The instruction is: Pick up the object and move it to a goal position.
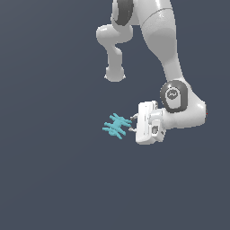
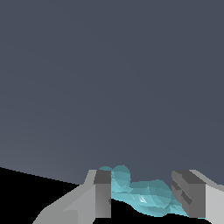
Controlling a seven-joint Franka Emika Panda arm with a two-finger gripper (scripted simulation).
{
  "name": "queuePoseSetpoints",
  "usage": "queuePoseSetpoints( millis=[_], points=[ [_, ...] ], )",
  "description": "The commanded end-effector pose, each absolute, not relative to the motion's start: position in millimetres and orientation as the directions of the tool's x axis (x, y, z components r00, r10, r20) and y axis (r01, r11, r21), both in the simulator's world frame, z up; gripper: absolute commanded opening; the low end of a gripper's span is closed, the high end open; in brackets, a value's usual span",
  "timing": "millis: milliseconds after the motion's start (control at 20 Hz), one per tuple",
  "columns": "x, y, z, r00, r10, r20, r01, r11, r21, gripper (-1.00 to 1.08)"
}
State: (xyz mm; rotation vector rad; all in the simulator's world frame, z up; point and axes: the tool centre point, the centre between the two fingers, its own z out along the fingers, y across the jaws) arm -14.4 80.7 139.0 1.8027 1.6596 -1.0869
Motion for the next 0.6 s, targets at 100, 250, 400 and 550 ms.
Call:
queuePoseSetpoints(
  millis=[100, 250, 400, 550],
  points=[
    [-0.1, 82.6, 152.4, -0.039, 0.608, -0.793, 0.969, -0.17, -0.178, -1.0],
    [5.9, 83.5, 157.6, -0.04, 0.607, -0.794, 0.969, -0.17, -0.178, -1.0],
    [9.6, 84.0, 160.8, -0.04, 0.607, -0.794, 0.969, -0.17, -0.178, -1.0],
    [11.3, 84.2, 162.3, -0.04, 0.607, -0.794, 0.969, -0.17, -0.178, -1.0]
  ],
)
